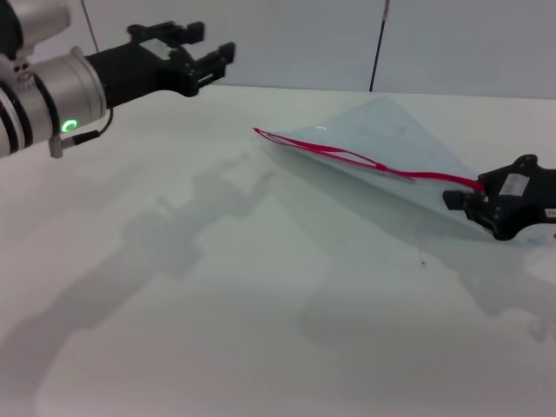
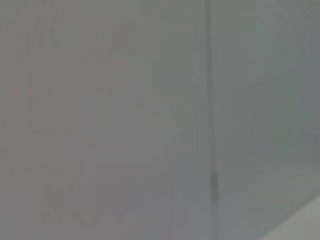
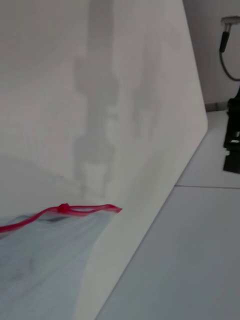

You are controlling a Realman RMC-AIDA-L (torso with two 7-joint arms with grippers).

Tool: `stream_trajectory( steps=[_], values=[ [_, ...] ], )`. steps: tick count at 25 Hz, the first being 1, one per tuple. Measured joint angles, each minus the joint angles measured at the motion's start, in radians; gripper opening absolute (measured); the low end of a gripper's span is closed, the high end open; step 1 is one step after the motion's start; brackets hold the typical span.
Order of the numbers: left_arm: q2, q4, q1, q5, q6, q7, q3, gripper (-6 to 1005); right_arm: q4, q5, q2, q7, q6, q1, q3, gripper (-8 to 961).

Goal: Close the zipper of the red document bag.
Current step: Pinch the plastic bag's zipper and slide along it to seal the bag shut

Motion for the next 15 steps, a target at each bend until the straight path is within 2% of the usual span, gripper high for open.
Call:
stream_trajectory(
  steps=[3, 11, 15],
  values=[
    [0.019, 0.001, -0.03, 0.091, -0.07, -0.067, -0.022, 538, -0.032, 0.0, 0.0, 0.018, -0.011, -0.002, 0.0, 51],
    [0.007, 0.07, -0.08, 0.433, -0.24, -0.154, -0.114, 539, -0.14, 0.001, 0.0, 0.058, -0.064, -0.015, 0.002, 49],
    [0.004, 0.086, -0.122, 0.502, -0.347, -0.187, -0.167, 540, -0.182, 0.001, -0.001, 0.073, -0.079, -0.025, 0.001, 48]
  ],
)
